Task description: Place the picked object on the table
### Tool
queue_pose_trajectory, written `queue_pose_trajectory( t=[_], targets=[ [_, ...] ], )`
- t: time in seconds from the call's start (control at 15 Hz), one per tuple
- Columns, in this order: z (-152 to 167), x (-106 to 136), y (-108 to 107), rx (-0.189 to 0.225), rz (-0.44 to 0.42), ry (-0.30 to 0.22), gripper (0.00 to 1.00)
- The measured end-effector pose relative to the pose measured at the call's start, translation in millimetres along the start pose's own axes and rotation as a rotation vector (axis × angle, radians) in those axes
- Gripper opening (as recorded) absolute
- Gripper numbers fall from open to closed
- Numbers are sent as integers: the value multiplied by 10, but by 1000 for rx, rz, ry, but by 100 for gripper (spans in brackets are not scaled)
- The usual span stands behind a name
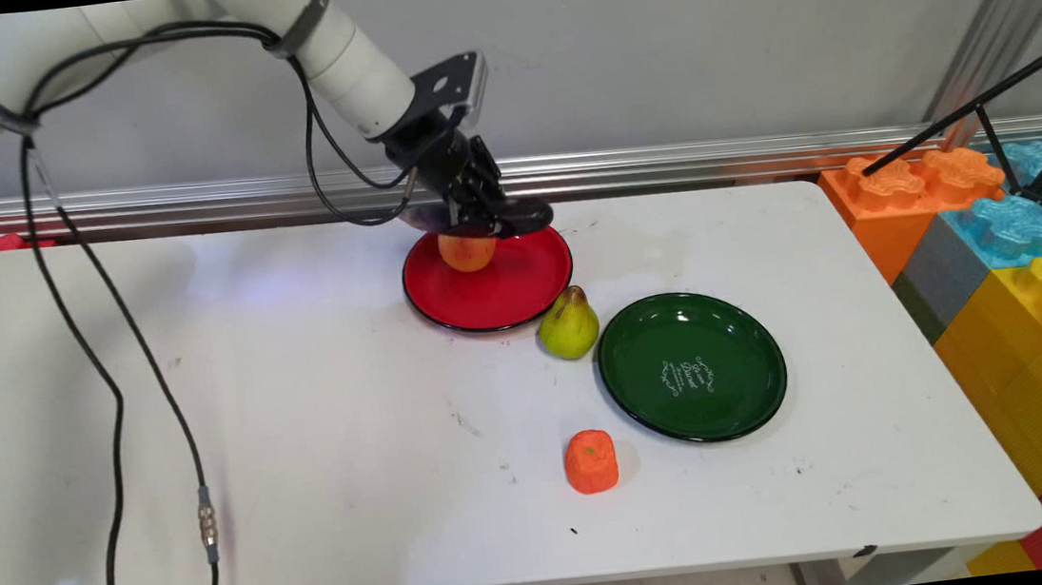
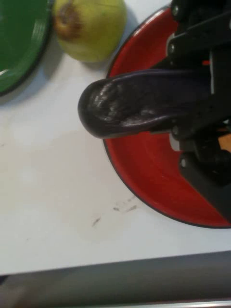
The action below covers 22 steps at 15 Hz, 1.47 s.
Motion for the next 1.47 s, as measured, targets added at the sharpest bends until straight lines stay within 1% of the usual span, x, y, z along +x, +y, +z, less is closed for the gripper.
queue_pose_trajectory(
  t=[0.27, 0.47, 0.73, 1.0, 1.13, 1.27, 1.47],
  targets=[
    [-223, 188, 192, 47, -89, 8, 0],
    [-349, 278, 337, 71, -139, 8, 0],
    [-521, 364, 614, 83, -205, 3, 0],
    [-647, 384, 885, 73, -240, -5, 0],
    [-689, 385, 1030, 60, -248, -6, 0],
    [-706, 382, 1169, 41, -243, -3, 0],
    [-694, 376, 1360, -1, -222, 12, 0]
  ],
)
